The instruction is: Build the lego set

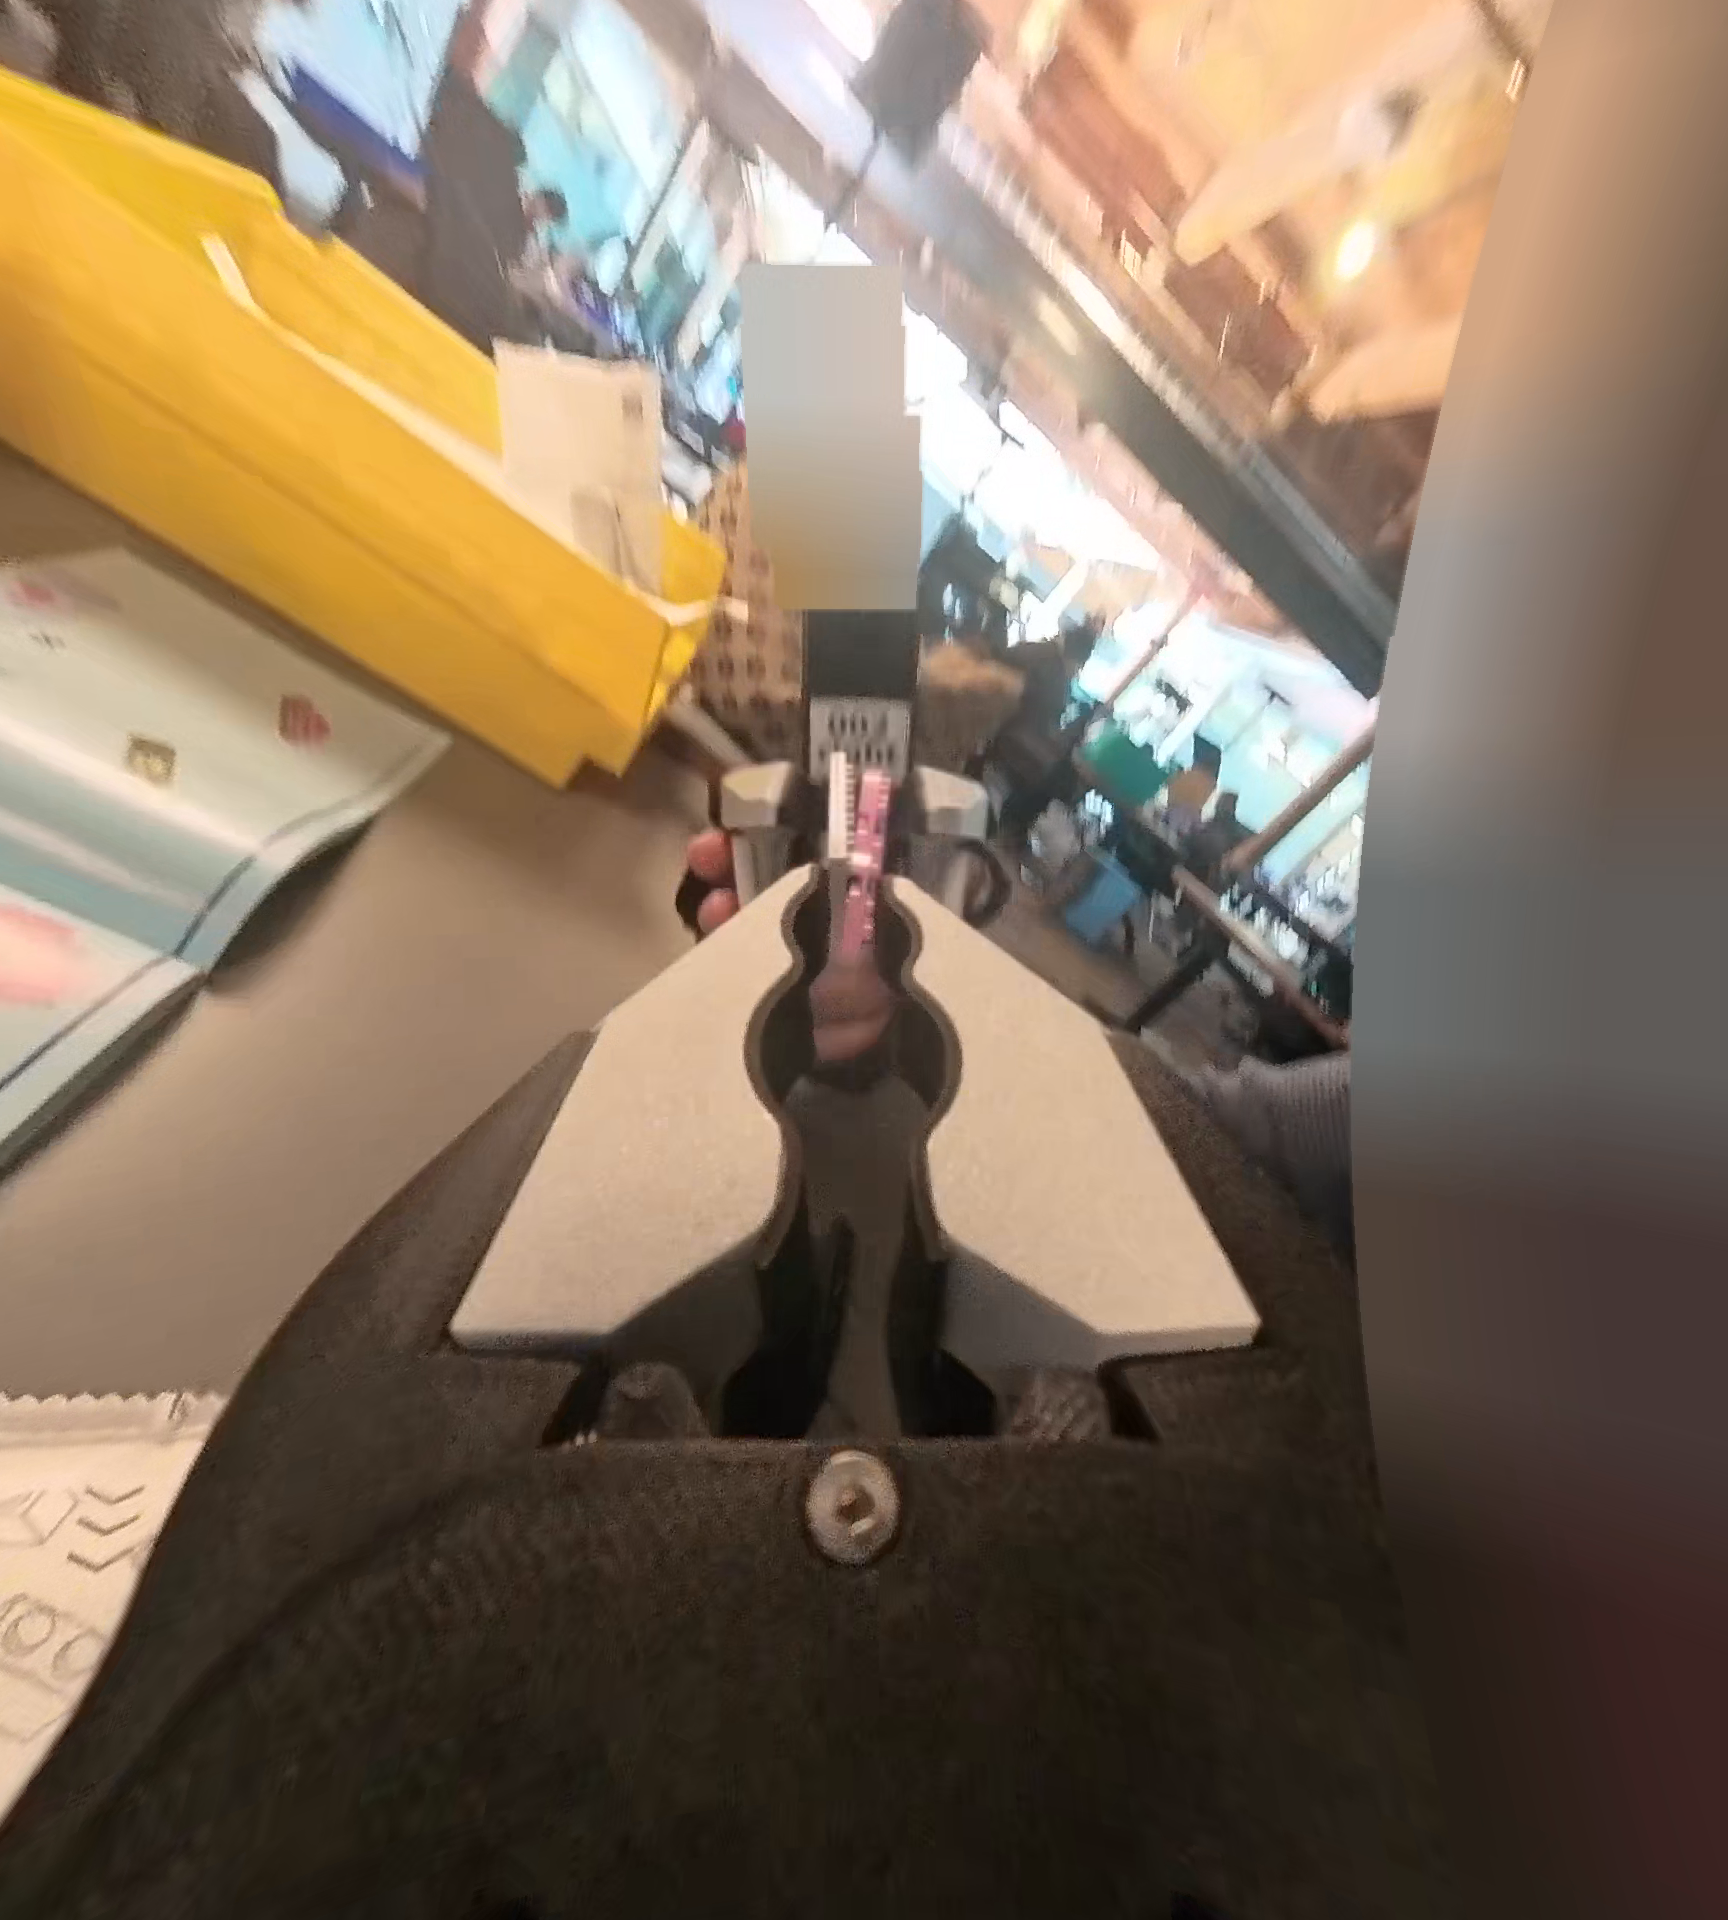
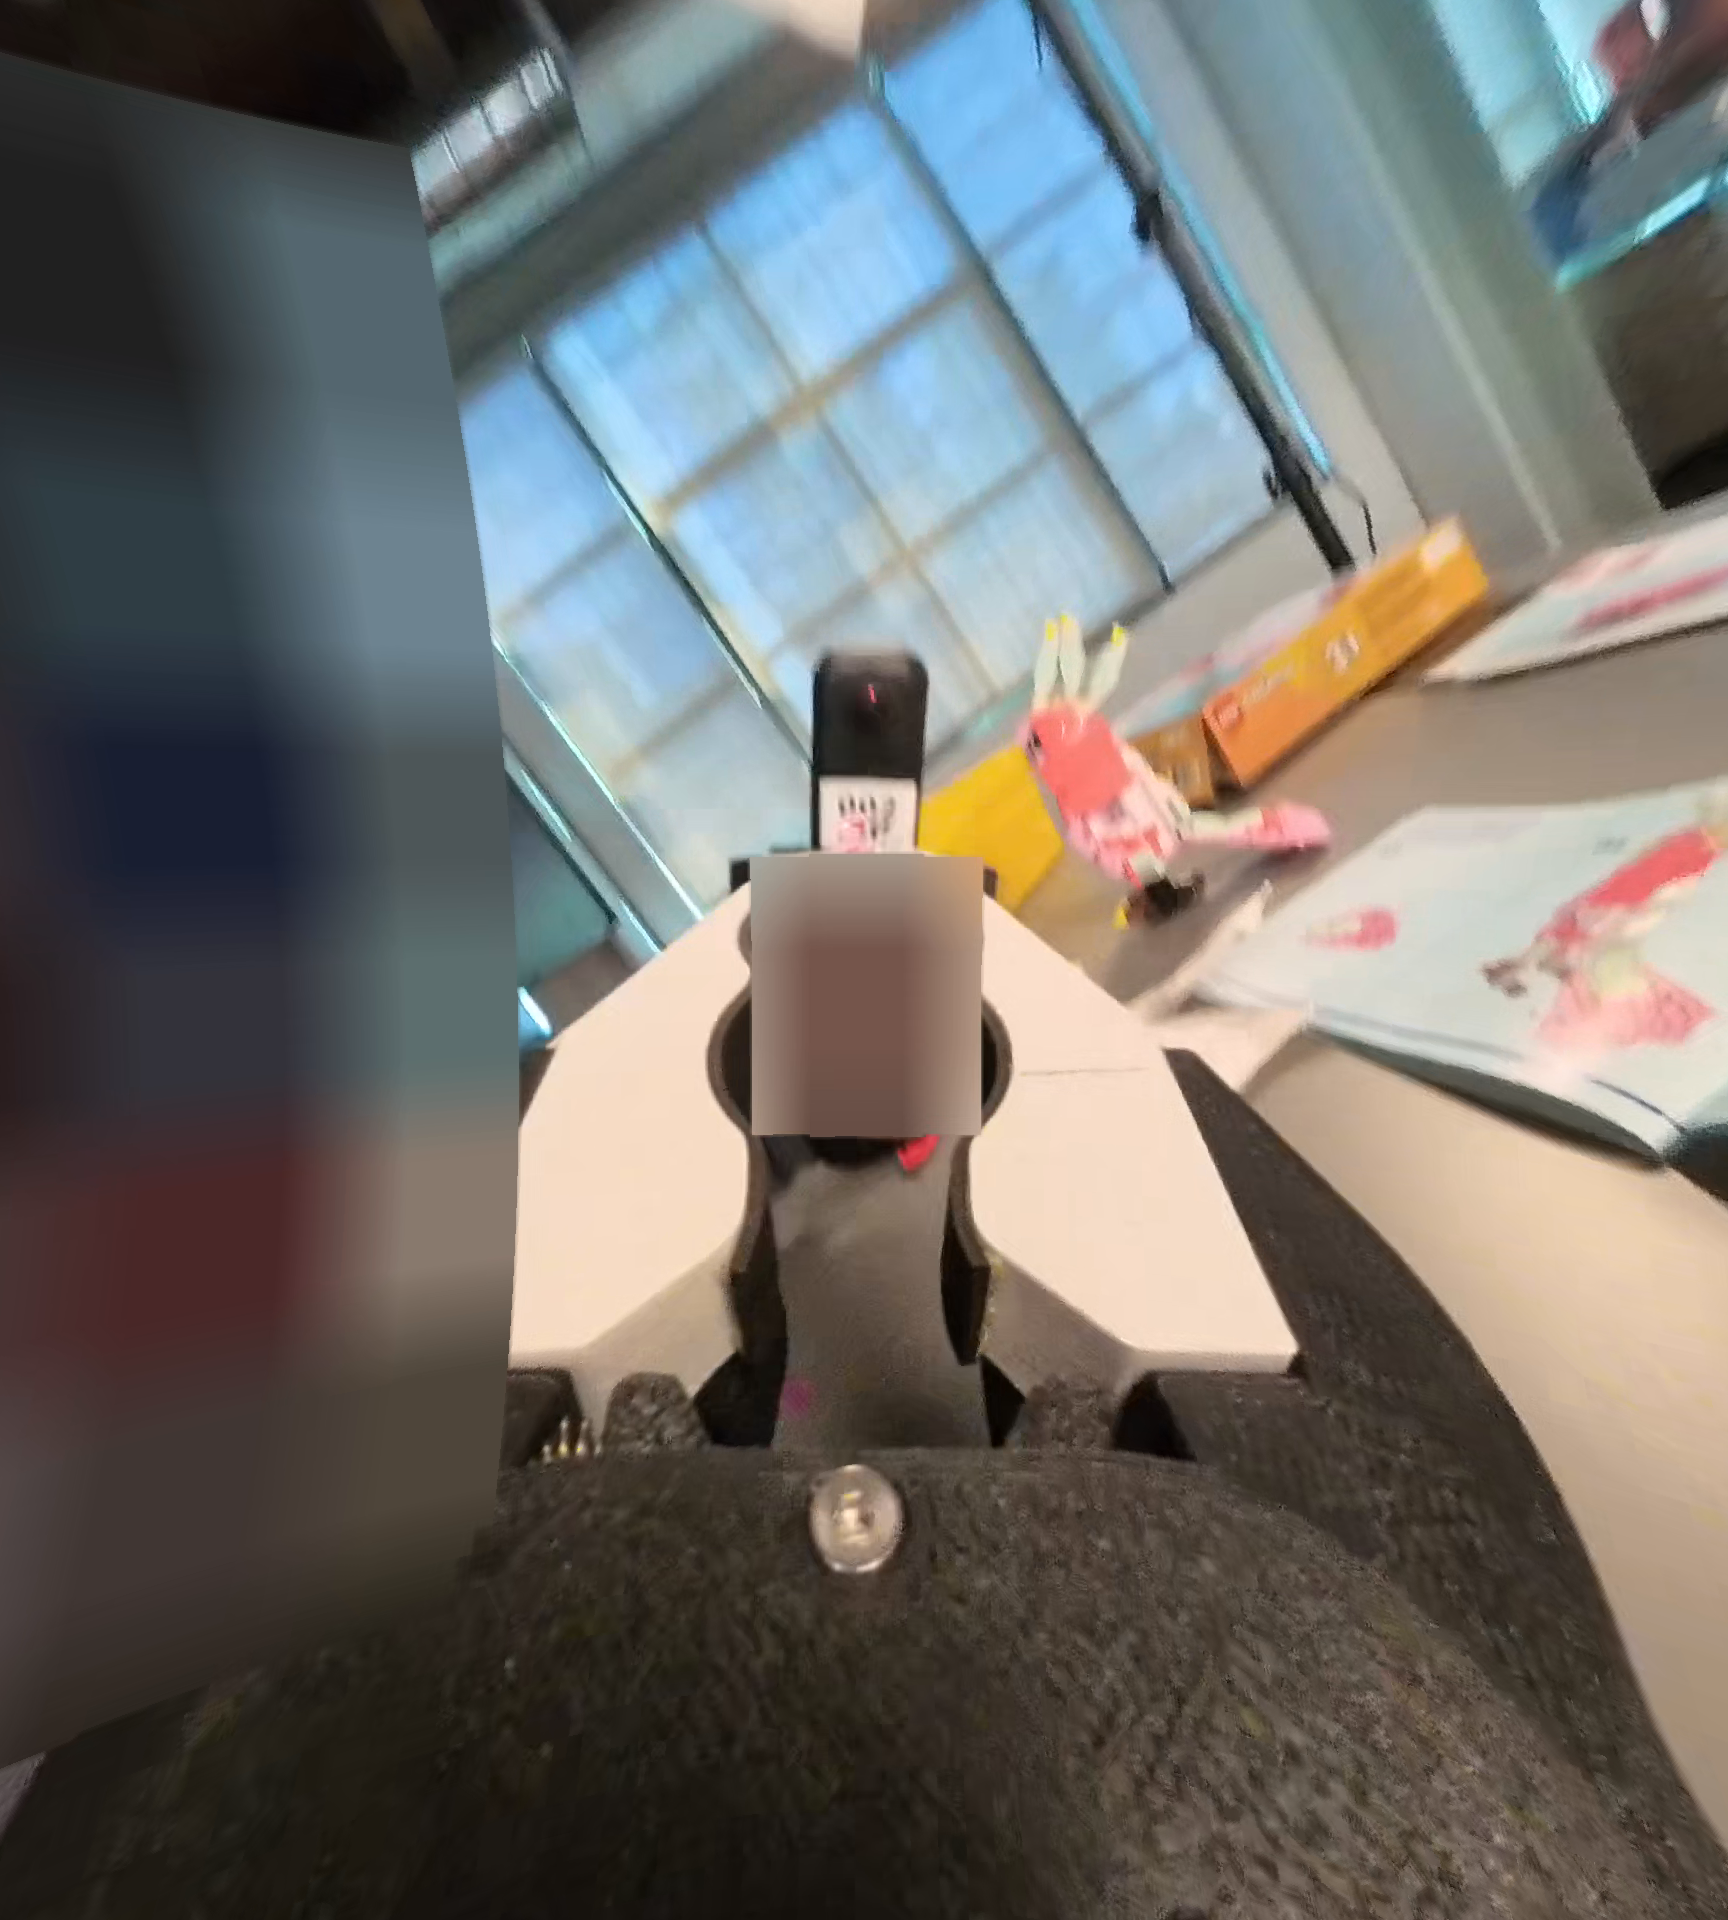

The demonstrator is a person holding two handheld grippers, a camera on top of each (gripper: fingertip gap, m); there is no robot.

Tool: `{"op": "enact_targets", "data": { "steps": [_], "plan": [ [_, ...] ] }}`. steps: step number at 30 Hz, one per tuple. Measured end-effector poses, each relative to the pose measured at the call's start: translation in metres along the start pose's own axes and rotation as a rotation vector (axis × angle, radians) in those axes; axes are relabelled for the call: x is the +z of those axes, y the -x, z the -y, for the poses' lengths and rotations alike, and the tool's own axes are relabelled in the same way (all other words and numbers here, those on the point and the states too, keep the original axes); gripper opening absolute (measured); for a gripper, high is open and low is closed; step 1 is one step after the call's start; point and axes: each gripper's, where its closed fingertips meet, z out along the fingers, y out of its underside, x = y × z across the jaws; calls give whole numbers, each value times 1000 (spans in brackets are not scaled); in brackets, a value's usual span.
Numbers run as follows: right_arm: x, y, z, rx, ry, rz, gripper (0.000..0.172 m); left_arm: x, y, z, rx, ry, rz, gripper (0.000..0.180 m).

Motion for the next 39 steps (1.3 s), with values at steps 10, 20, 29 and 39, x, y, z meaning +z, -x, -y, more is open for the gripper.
{"op": "enact_targets", "data": {
  "steps": [10,20,29,39],
  "plan": [
    [23,5,18,31,-255,-24,21,-7,-3,24,-91,-217,-41,6],
    [28,-1,25,64,-358,-28,7,-6,-1,25,-87,-254,-20,5],
    [28,4,26,-63,-356,-71,6,-6,-5,25,-68,-274,-20,4],
    [36,5,19,62,-372,7,7,-6,-7,29,-120,-399,-82,5]
  ]
}}
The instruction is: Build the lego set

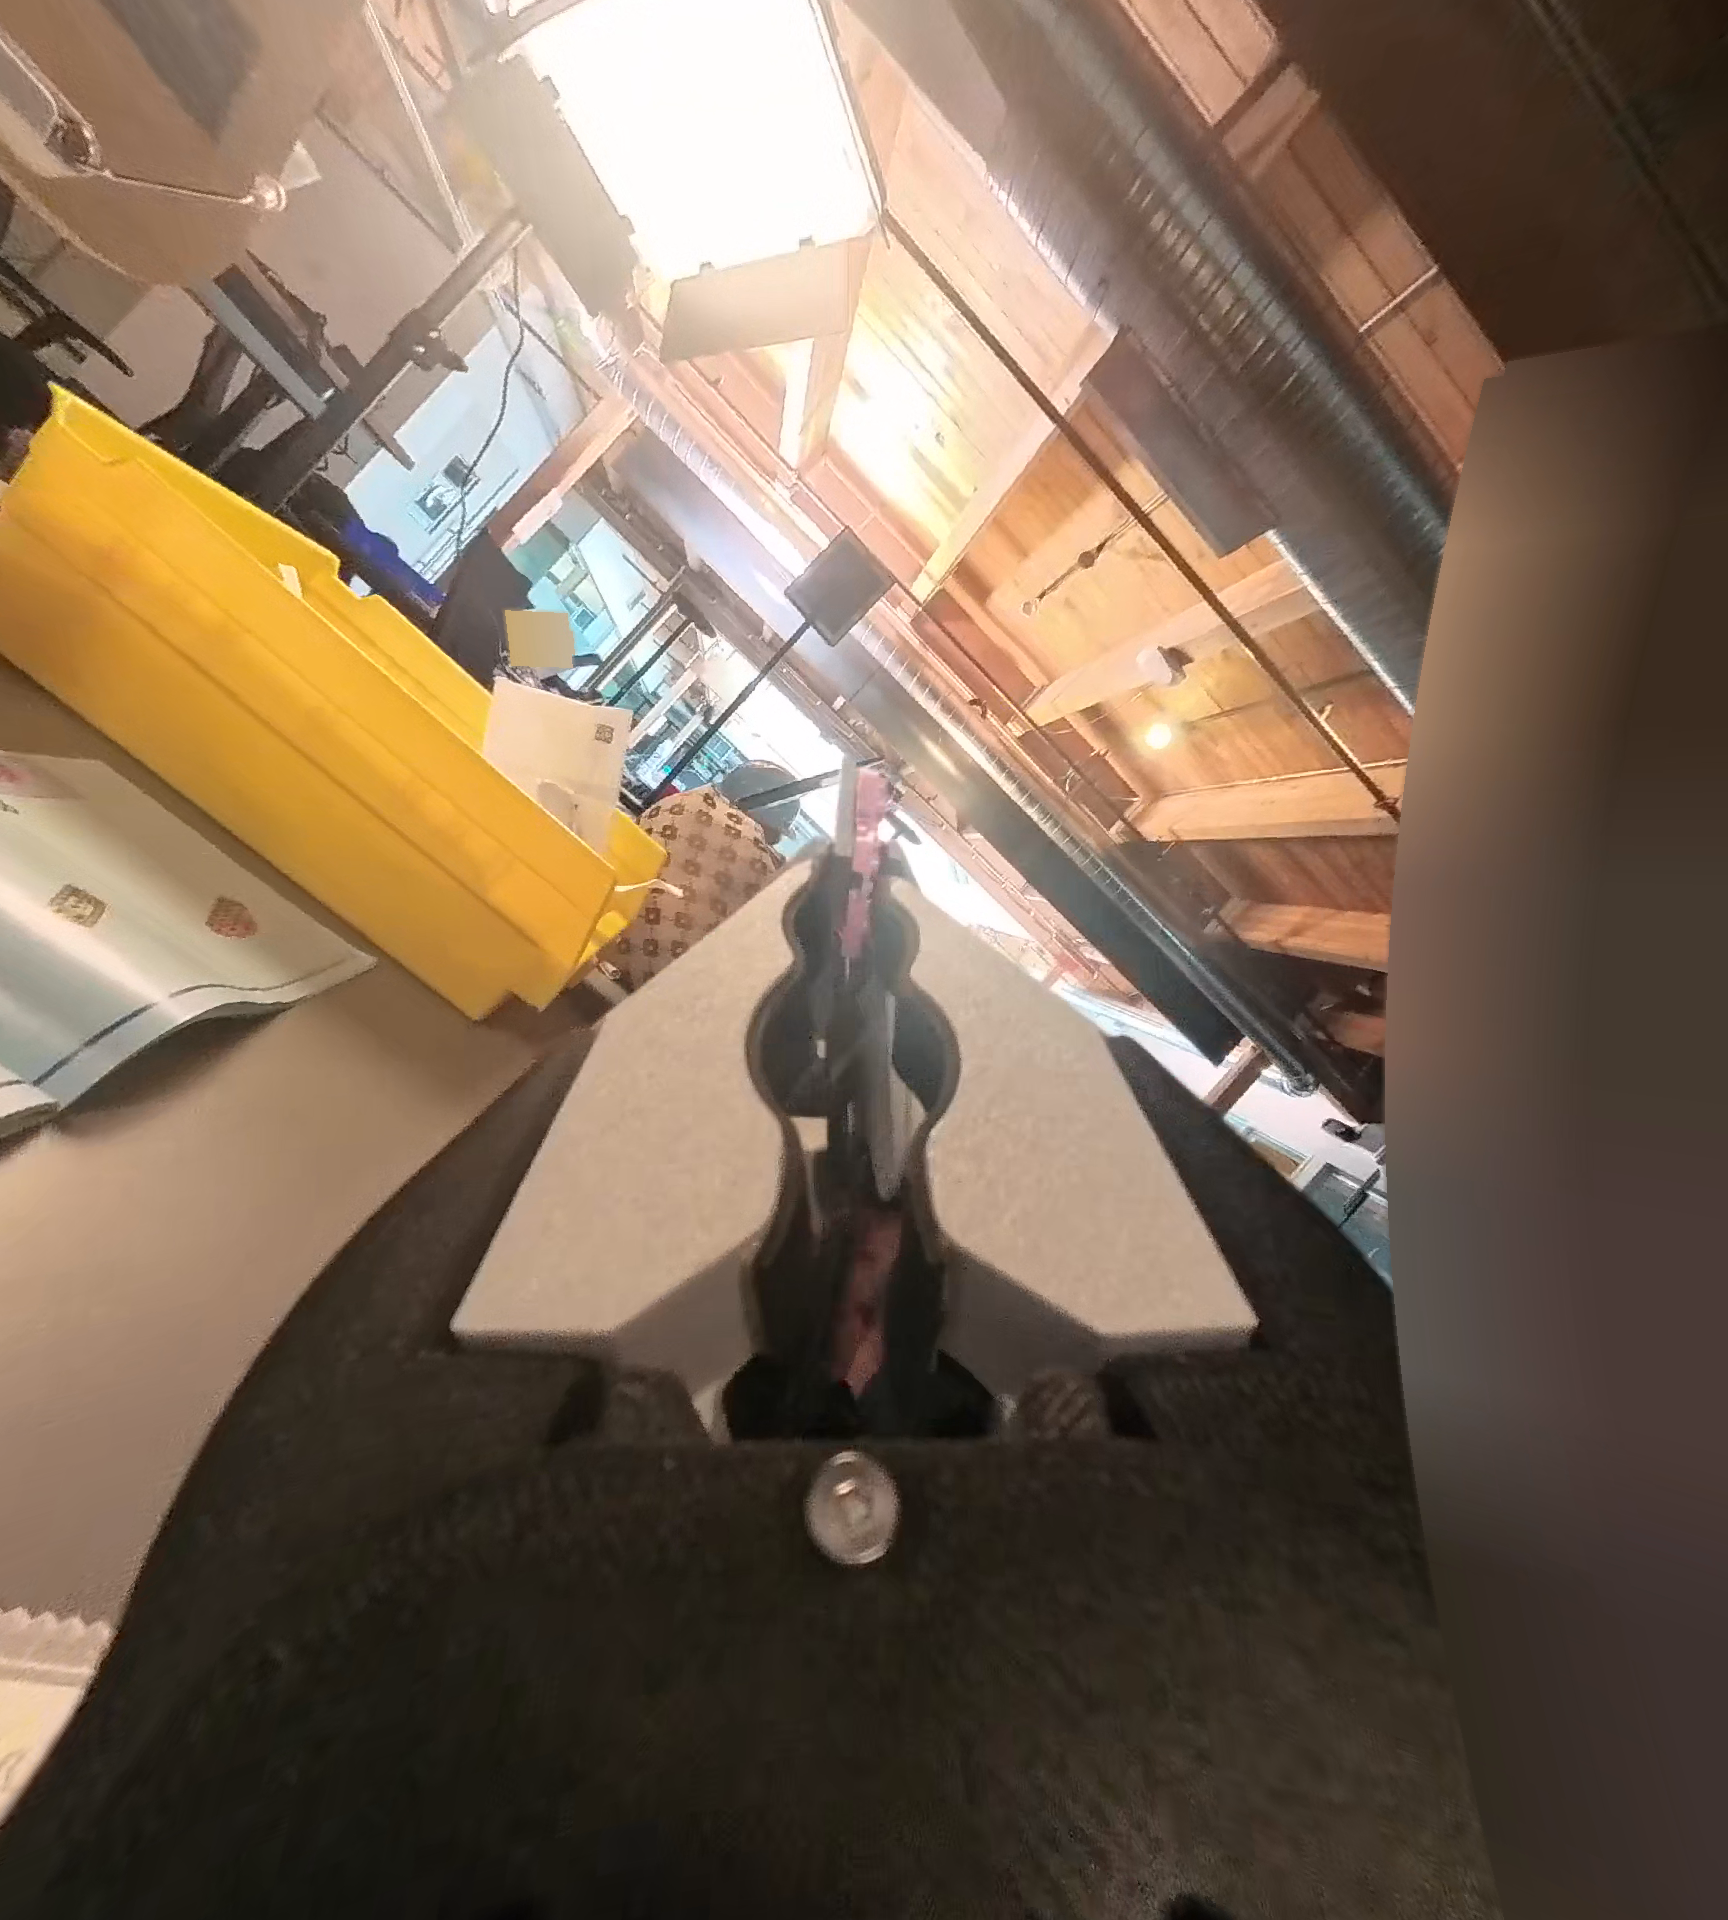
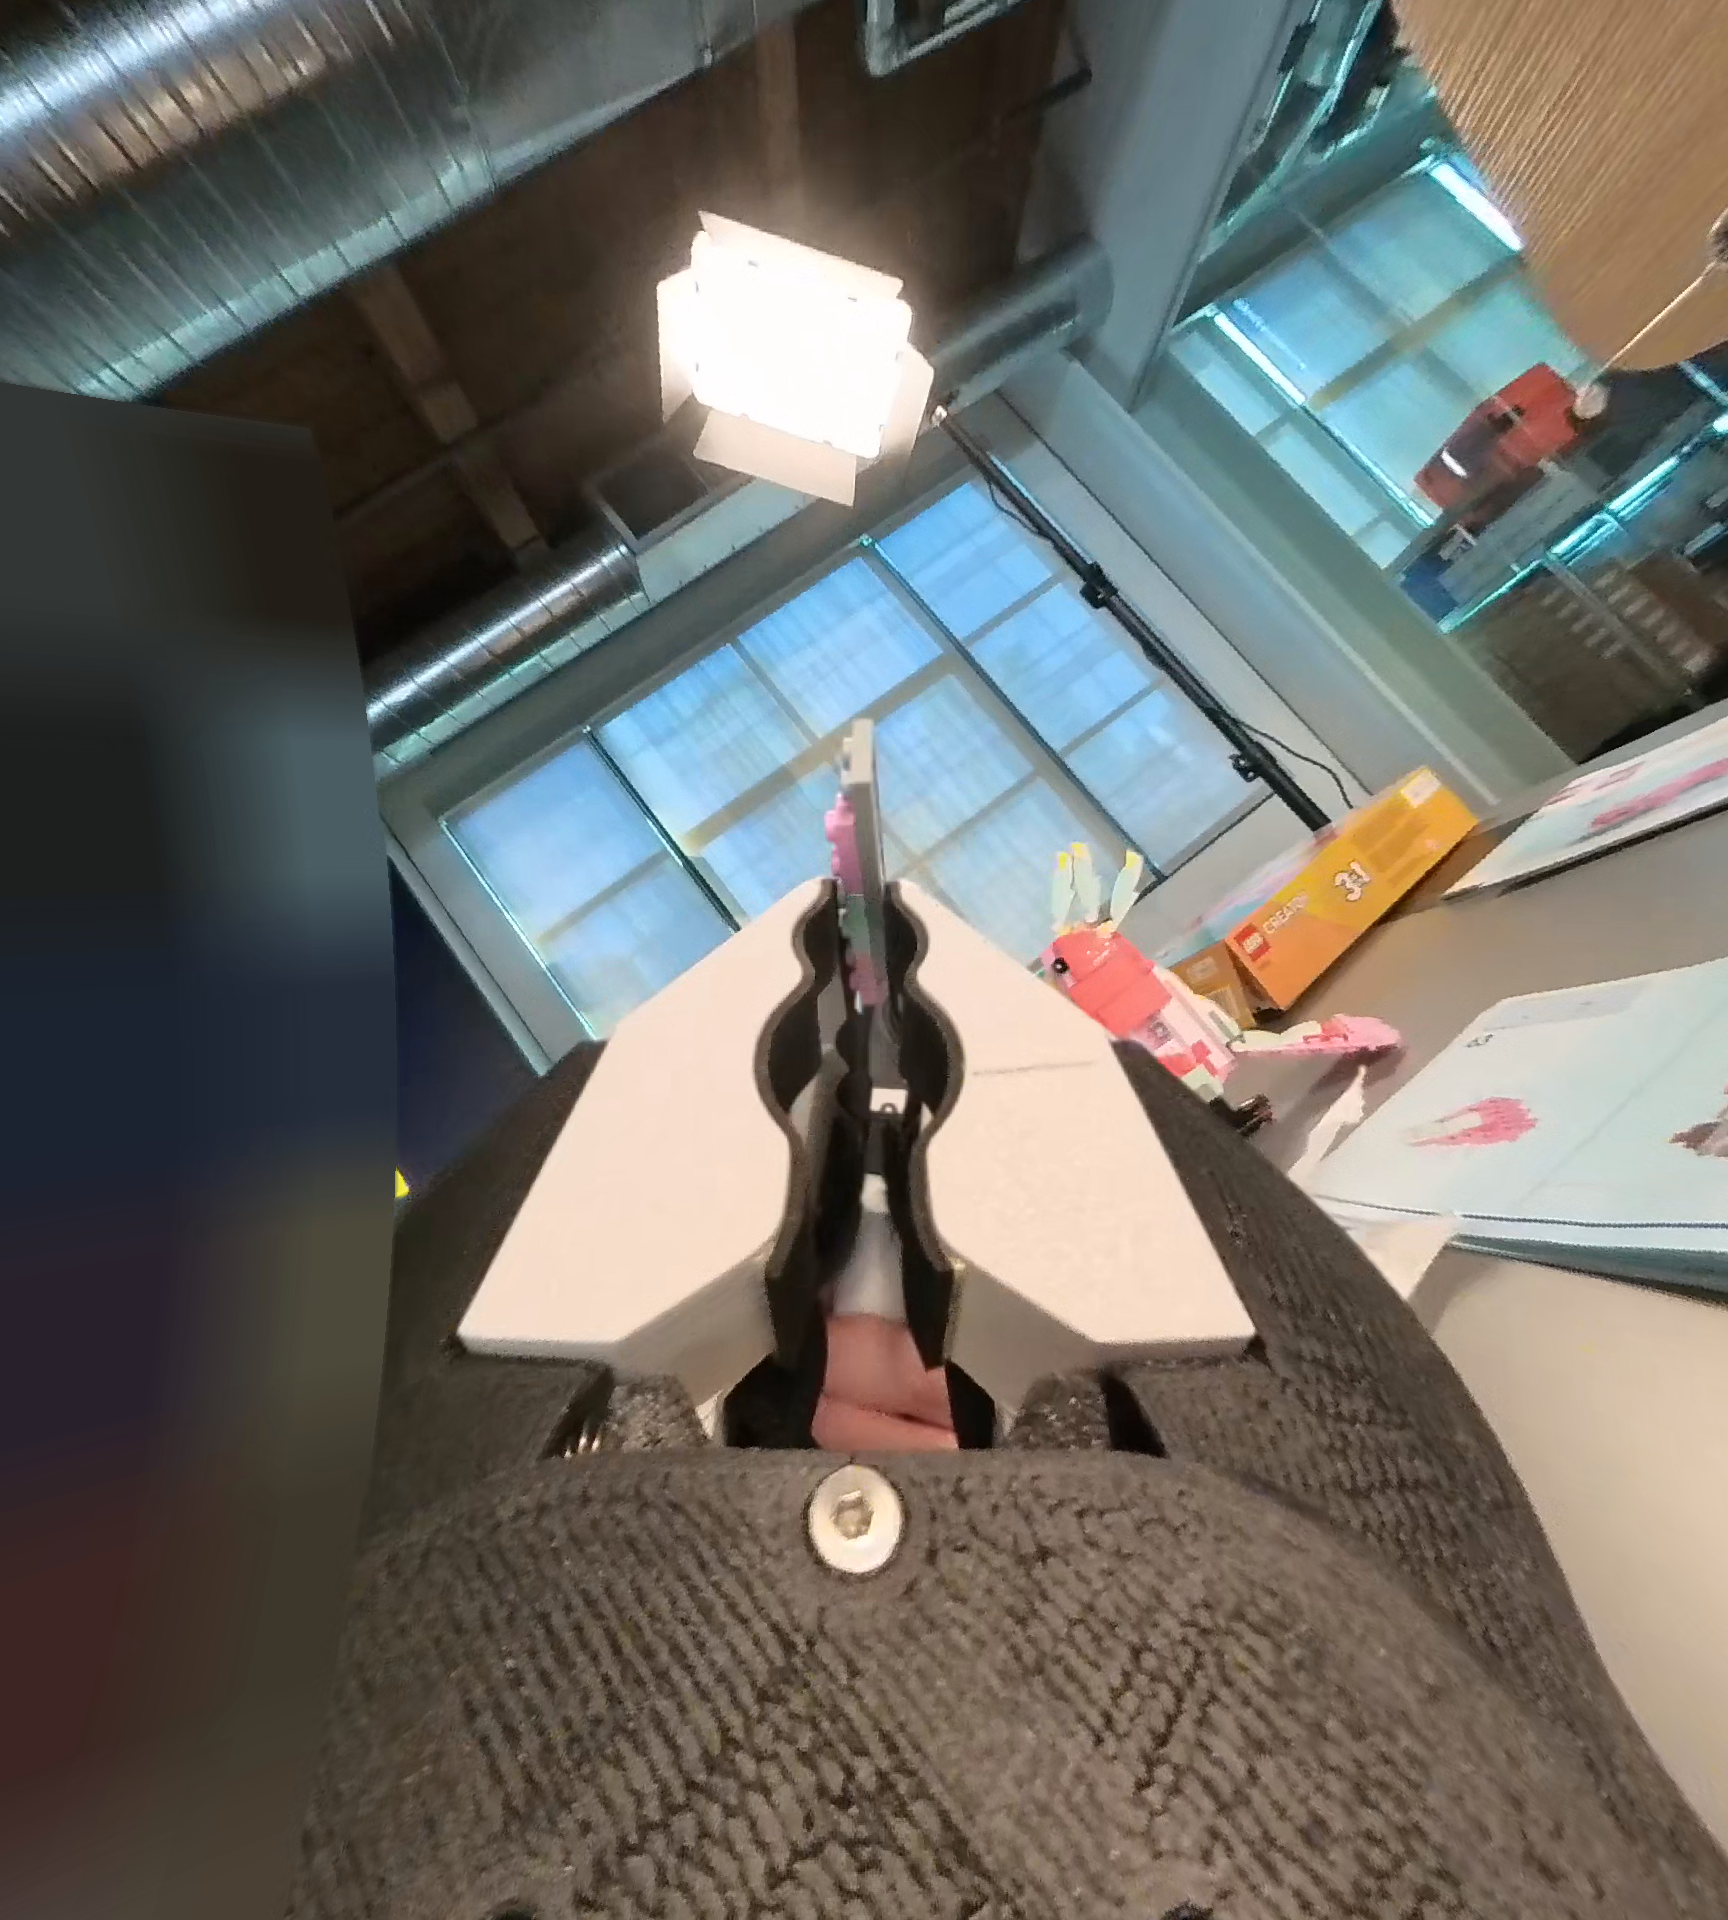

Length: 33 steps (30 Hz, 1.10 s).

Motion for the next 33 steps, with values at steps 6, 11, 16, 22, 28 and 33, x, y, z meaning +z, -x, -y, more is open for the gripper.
{"op": "enact_targets", "data": {
  "steps": [6,11,16,22,28,33],
  "plan": [
    [-2,10,1,-147,41,14,6,3,-9,-4,78,36,-3,4],
    [-3,11,9,-74,-31,32,32,5,-11,-4,63,34,-2,4],
    [-8,4,12,-85,-38,-15,7,4,-2,-11,7,60,13,5],
    [-18,-42,5,227,4,-177,7,-21,51,-13,1041,427,524,69],
    [-28,-74,-14,506,33,-285,7,-31,57,-11,2067,604,694,52],
    [-25,-68,-23,591,74,-243,7,-28,61,-26,2519,667,626,11]
  ]
}}
